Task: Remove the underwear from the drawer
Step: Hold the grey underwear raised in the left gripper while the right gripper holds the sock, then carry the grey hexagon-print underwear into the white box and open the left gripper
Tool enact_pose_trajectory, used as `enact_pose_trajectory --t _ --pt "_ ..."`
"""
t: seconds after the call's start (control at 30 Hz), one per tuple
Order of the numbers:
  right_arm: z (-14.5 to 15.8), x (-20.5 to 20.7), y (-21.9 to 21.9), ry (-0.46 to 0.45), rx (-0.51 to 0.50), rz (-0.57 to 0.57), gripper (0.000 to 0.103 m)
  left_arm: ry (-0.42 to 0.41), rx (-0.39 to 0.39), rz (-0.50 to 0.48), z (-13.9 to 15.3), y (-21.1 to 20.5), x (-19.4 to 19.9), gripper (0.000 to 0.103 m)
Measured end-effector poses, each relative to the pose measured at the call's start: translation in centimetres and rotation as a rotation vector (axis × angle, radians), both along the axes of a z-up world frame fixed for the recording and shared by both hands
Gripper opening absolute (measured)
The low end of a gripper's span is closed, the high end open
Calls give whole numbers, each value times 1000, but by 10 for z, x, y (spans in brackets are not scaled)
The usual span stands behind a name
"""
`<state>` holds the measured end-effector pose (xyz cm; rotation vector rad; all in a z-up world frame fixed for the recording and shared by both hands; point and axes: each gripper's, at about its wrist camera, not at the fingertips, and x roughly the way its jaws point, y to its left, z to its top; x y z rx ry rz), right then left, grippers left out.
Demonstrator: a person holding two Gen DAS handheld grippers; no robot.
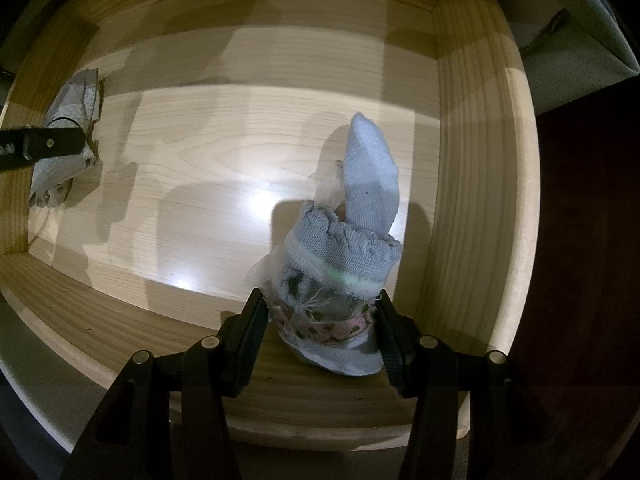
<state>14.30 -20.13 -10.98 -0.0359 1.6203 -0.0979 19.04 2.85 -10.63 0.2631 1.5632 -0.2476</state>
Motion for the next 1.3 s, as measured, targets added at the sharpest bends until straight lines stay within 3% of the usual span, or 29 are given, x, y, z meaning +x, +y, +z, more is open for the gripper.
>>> enact_pose_trajectory --t 0.27,0.5,0.83,0.93,1.3 --pt "-1 2 2 -1 3 1 50 -59 52 -74 3 -13 -4 62" --pt "-1 1 1 -1 4 3 50 -61 62 -91 11 -11 -8 50" --pt "0 2 0 19 21 4 50 -48 83 -131 6 -34 -20 47" --pt "0 1 -1 19 21 4 50 -48 74 -143 20 -35 -6 47" --pt "1 1 -2 18 21 4 50 -135 45 -218 71 -36 -29 47"
